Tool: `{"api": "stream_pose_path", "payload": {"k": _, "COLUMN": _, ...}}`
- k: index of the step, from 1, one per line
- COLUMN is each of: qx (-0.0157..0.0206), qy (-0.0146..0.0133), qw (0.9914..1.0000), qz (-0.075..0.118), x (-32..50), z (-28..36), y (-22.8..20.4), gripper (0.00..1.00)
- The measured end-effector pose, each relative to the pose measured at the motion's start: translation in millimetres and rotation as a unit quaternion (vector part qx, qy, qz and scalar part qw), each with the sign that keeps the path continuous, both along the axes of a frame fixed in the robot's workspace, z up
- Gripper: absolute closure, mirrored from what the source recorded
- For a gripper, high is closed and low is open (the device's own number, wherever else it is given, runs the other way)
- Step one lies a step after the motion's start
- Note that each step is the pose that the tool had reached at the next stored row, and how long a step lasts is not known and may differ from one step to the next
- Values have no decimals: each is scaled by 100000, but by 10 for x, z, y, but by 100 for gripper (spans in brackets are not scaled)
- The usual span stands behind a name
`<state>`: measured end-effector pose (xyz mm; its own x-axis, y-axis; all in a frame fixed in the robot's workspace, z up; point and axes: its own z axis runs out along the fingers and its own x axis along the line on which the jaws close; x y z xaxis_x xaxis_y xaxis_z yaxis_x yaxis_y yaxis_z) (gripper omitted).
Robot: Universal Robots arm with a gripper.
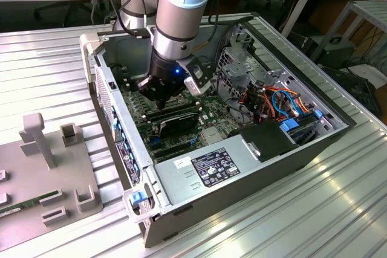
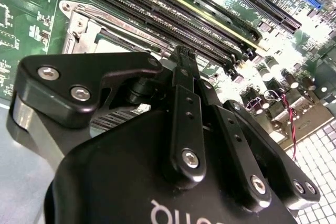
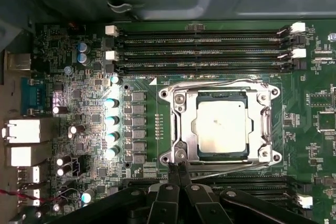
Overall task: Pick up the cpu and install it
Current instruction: 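Install the second cpu locking lever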
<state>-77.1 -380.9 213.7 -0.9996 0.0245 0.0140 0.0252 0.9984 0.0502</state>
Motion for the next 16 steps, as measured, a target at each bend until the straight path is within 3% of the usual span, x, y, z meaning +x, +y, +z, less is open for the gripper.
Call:
{"api": "stream_pose_path", "payload": {"k": 4, "qx": 11, "qy": -74, "qw": 100000, "qz": -4, "x": -18, "z": -36, "y": 22, "gripper": 89}}
{"api": "stream_pose_path", "payload": {"k": 7, "qx": 281, "qy": -270, "qw": 99999, "qz": -14, "x": -22, "z": -49, "y": 35, "gripper": 89}}
{"api": "stream_pose_path", "payload": {"k": 16, "qx": 341, "qy": -577, "qw": 99998, "qz": -6, "x": -66, "z": -84, "y": 56, "gripper": 89}}
